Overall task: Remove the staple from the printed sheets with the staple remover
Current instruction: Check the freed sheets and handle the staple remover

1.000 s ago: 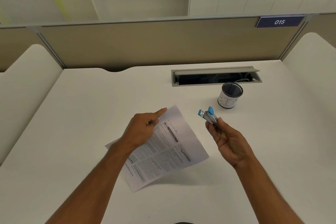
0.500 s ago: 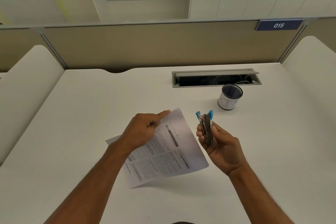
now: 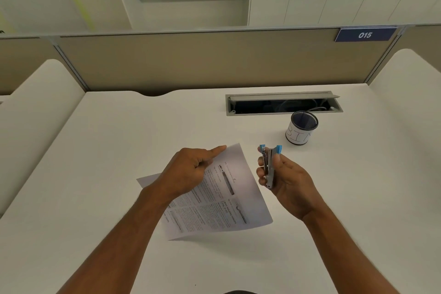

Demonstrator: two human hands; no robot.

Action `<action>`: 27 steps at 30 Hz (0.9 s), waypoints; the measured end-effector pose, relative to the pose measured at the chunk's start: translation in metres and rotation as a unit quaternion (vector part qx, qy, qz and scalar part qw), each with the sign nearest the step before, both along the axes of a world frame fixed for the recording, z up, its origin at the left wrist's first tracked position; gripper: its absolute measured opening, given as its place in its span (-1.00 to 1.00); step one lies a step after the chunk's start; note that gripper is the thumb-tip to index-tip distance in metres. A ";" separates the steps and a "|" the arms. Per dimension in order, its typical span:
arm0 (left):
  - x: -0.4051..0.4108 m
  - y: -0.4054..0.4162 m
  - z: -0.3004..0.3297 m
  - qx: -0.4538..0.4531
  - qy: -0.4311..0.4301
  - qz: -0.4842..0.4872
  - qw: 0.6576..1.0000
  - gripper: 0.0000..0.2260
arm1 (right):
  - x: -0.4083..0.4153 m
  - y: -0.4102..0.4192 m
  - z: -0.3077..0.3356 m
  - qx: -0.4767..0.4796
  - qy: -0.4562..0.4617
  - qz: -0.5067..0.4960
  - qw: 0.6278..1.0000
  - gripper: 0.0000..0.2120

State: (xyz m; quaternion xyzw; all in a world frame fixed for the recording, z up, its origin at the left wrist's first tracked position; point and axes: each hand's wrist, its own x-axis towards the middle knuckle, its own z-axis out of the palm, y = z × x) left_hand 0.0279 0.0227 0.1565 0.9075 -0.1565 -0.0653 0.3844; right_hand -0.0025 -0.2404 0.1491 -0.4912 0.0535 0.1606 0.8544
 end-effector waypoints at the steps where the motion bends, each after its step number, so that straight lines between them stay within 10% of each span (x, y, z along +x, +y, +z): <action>1: 0.000 0.000 0.001 0.004 -0.002 -0.001 1.000 -0.57 | 0.003 0.000 0.001 -0.006 0.010 -0.006 1.000 -0.59; 9: -0.002 -0.003 0.008 0.025 -0.022 -0.011 0.999 -0.60 | 0.011 -0.005 0.006 -0.105 -0.018 0.019 0.994 -0.57; 16: -0.002 -0.005 0.009 0.062 -0.039 -0.020 0.997 -0.60 | 0.027 -0.003 0.023 -0.422 -0.119 0.072 0.896 -0.66; 27: 0.000 -0.005 0.019 0.090 -0.072 -0.056 0.992 -0.58 | 0.051 0.001 0.043 -0.511 -0.218 0.234 0.798 -0.75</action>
